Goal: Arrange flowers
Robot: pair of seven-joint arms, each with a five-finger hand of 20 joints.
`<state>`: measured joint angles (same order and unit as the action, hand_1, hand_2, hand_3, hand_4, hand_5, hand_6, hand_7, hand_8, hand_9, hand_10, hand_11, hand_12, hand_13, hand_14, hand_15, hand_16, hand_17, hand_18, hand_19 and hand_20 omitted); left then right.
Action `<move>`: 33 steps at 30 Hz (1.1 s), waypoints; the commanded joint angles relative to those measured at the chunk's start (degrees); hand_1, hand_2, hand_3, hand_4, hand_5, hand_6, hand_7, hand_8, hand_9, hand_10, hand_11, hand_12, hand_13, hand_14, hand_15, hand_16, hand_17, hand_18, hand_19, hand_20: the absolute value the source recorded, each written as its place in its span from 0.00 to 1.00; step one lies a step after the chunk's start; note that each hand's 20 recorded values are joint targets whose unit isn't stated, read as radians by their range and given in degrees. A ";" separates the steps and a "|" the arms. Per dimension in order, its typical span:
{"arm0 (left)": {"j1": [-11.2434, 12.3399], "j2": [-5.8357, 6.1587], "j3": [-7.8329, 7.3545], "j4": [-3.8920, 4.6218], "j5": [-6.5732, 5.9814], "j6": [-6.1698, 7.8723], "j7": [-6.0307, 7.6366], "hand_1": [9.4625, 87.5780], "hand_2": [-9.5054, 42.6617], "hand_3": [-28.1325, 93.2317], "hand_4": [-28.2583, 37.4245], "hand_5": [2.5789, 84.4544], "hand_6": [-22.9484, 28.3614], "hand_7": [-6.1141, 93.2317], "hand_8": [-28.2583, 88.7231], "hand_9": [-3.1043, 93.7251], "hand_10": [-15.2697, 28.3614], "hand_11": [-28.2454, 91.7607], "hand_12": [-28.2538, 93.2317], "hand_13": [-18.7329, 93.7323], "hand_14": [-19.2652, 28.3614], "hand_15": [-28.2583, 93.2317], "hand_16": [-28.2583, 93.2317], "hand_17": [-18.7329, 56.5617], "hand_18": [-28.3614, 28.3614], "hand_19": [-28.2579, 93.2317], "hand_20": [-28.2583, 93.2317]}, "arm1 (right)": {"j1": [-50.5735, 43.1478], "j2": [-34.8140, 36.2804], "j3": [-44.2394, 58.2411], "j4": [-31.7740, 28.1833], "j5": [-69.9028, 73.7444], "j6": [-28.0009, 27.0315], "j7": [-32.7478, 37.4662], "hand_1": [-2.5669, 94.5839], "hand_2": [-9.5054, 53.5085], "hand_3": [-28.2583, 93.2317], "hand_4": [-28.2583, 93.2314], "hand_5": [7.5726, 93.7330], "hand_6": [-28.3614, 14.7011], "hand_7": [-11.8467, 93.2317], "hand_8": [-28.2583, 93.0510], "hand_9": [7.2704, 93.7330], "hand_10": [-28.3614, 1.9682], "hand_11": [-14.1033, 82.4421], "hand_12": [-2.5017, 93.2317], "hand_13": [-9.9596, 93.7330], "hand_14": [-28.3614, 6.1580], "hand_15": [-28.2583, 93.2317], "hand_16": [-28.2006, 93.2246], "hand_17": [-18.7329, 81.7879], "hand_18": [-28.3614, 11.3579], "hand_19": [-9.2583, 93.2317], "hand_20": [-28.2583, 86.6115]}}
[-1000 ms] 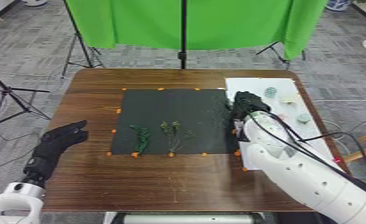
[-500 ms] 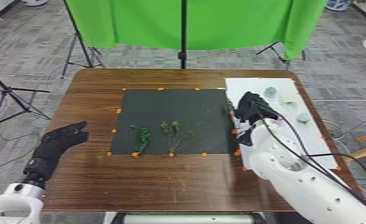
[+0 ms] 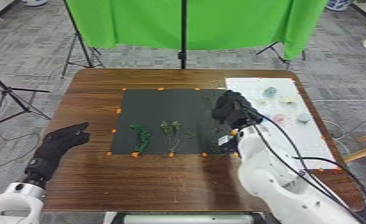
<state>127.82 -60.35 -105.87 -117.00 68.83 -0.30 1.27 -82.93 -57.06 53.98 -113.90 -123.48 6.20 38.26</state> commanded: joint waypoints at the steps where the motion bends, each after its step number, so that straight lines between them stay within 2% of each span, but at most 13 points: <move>1: 0.01 0.21 0.01 0.15 0.77 -1.13 -0.83 0.27 0.29 0.75 0.10 0.51 0.57 0.15 0.19 0.50 0.69 0.39 0.31 0.50 0.79 0.37 0.22 0.34 0.74 0.38 0.36 | -5.54 -4.78 -0.92 1.36 0.34 -1.47 0.36 0.60 0.00 0.71 0.22 0.88 0.53 0.42 0.40 0.98 0.60 0.65 0.32 1.00 0.81 0.82 0.44 0.94 0.45 1.00 0.76; 14: -0.22 0.17 0.29 0.22 1.04 -1.36 -0.86 0.27 0.29 0.75 0.10 0.51 0.57 0.15 0.19 0.50 0.69 0.39 0.31 0.50 0.79 0.37 0.22 0.34 0.74 0.37 0.36 | -6.60 -9.16 1.49 5.29 -0.14 0.73 2.05 0.60 0.00 0.71 0.22 0.87 0.54 0.43 0.39 0.98 0.60 0.65 0.32 1.00 0.82 0.82 0.43 0.95 0.47 1.00 0.74; 17: 0.28 -0.20 0.04 -0.02 1.09 -1.17 -0.76 0.27 0.29 0.75 0.10 0.51 0.57 0.15 0.19 0.50 0.69 0.39 0.31 0.50 0.79 0.37 0.22 0.34 0.74 0.37 0.36 | -7.70 -10.24 3.06 5.36 -0.44 1.60 2.18 0.60 0.00 0.71 0.23 0.87 0.54 0.44 0.39 0.98 0.60 0.65 0.31 1.00 0.82 0.82 0.43 0.95 0.46 1.00 0.74; 27: 0.29 -0.24 -0.06 -0.04 1.16 -1.59 -0.95 0.27 0.29 0.75 0.10 0.51 0.57 0.15 0.19 0.50 0.69 0.39 0.31 0.50 0.79 0.37 0.22 0.34 0.74 0.37 0.36 | -10.12 -12.89 5.92 4.82 -0.15 3.73 2.78 0.60 0.00 0.71 0.23 0.87 0.53 0.45 0.38 0.98 0.60 0.65 0.30 1.00 0.82 0.82 0.42 0.95 0.48 1.00 0.73; 33: 0.39 -0.22 -0.15 -0.29 1.64 -1.78 -1.10 0.27 0.29 0.75 0.10 0.51 0.57 0.15 0.19 0.50 0.69 0.39 0.31 0.50 0.79 0.37 0.22 0.34 0.74 0.37 0.36 | -10.53 -14.19 6.44 4.72 4.42 6.61 3.14 0.60 0.00 0.70 0.22 0.86 0.52 0.45 0.38 0.99 0.59 0.64 0.29 1.00 0.83 0.81 0.41 0.96 0.51 1.00 0.68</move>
<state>127.47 -60.06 -105.83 -117.03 69.64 -1.09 0.99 -92.21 -69.30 60.07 -108.79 -123.06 9.67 40.71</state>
